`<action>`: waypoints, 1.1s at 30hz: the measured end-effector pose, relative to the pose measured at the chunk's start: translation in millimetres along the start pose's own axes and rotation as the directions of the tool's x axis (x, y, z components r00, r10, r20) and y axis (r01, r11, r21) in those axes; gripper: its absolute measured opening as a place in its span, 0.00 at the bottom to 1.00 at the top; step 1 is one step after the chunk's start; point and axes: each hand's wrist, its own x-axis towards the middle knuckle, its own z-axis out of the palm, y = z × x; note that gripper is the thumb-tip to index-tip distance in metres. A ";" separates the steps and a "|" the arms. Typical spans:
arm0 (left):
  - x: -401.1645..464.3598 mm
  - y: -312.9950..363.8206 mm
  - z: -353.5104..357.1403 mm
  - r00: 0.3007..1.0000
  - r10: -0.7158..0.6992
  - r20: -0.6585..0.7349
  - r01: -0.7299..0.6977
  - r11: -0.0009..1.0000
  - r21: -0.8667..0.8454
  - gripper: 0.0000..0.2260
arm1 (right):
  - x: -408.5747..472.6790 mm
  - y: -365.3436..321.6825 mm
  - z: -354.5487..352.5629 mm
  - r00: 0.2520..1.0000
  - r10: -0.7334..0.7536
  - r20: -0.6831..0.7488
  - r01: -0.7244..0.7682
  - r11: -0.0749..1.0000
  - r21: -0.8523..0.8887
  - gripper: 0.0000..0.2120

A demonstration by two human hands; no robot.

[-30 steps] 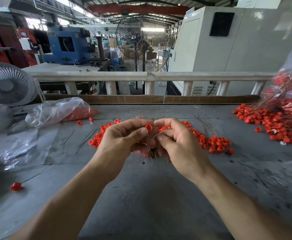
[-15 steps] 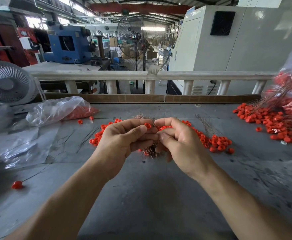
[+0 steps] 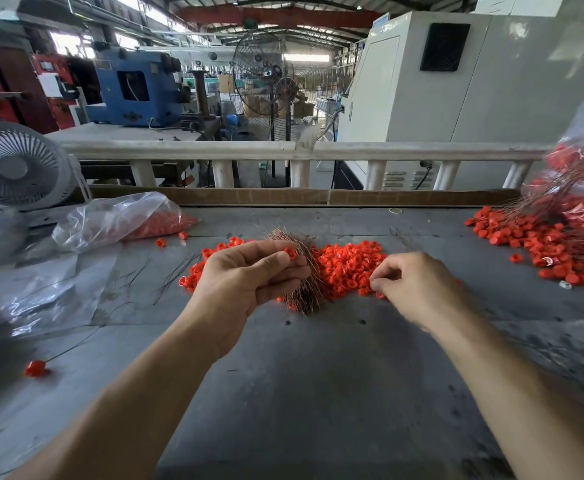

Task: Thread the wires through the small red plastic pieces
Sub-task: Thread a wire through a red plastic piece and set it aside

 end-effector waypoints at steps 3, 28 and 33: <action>-0.2 -1.2 0.4 1.000 -0.006 -0.002 0.006 1.000 0.013 0.09 | -1.5 -5.1 5.3 0.998 -0.051 0.035 0.051 0.999 -0.002 0.07; -3.1 0.2 4.8 1.000 -0.021 -0.011 0.021 0.998 0.051 0.12 | -14.6 -27.7 7.5 0.974 -0.228 -0.010 0.206 0.858 0.471 0.04; -3.4 0.2 5.3 1.000 -0.024 -0.012 0.025 0.998 0.065 0.11 | -18.9 -32.5 3.9 0.970 -0.237 -0.050 0.215 0.749 0.626 0.02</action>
